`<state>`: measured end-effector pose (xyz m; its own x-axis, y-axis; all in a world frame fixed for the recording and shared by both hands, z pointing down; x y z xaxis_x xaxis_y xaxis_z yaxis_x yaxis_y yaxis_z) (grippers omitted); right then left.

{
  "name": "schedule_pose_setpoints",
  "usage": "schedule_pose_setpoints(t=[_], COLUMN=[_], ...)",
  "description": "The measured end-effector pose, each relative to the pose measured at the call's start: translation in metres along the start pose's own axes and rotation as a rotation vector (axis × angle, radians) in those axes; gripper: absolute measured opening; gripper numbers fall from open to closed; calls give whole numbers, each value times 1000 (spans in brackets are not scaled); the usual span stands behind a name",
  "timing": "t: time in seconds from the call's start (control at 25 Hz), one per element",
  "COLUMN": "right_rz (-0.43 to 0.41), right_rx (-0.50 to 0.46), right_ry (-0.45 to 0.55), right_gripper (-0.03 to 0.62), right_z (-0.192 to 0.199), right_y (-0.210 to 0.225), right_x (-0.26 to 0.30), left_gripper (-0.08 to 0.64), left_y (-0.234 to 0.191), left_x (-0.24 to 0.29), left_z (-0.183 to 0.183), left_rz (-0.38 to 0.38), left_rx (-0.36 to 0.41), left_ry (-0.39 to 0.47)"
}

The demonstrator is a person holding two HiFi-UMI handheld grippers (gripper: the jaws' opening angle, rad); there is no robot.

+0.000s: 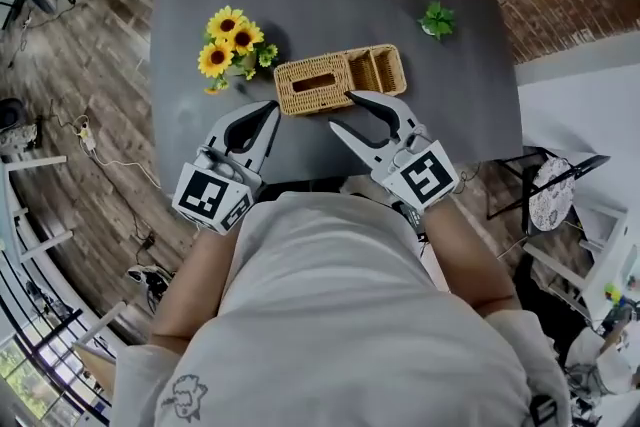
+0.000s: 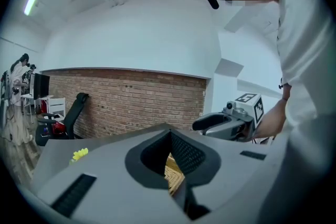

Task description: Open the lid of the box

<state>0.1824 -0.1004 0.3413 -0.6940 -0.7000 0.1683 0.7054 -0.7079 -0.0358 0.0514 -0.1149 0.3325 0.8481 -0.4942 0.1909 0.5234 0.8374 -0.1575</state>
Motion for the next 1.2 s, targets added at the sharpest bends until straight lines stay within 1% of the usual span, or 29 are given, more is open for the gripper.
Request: schedule_pose_setpoints(t=[0.2,0.44,0.6,0.76,0.96,1.12,1.2], right_rz=[-61,-122,-169,-188,-258,-298,-314], right_rx=[-5,-41,-47,-46,-87,-125,-147], right_ry=[-48,-122,-190,-227,-325,-374,-392], right_gripper=[184,195,201,210,241,250,252], right_z=[12,28,47,68,96,118,125], right_y=[0,0,3,6,5,2,1], right_x=[13,32,47,63,78,87,92], left_gripper=[11,11,11,11,11,11,11], left_y=[0,-12,-23,-38,-49,-55,-58], left_x=[-5,-6,-3,-2,6,12,16], left_z=[19,38,49,60,78,90,97], left_rz=[-14,-26,-32,-42,-18,-4,16], left_rx=[-23,-69,-87,-105,-127,-145,-155], left_ry=[-14,-22,-29,-35,-63,-83,-98])
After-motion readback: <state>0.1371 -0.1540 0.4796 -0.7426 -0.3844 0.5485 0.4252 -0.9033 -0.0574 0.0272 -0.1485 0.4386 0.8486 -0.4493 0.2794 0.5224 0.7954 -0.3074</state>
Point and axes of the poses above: the fingertips, and each gripper's own axes: x forward along the fingers, y to its right, z out of its underside, the point moved 3 cm from there along -x, backward along the fingers, and after that the axes turned 10 degrees about z, right-handed, at the moved point
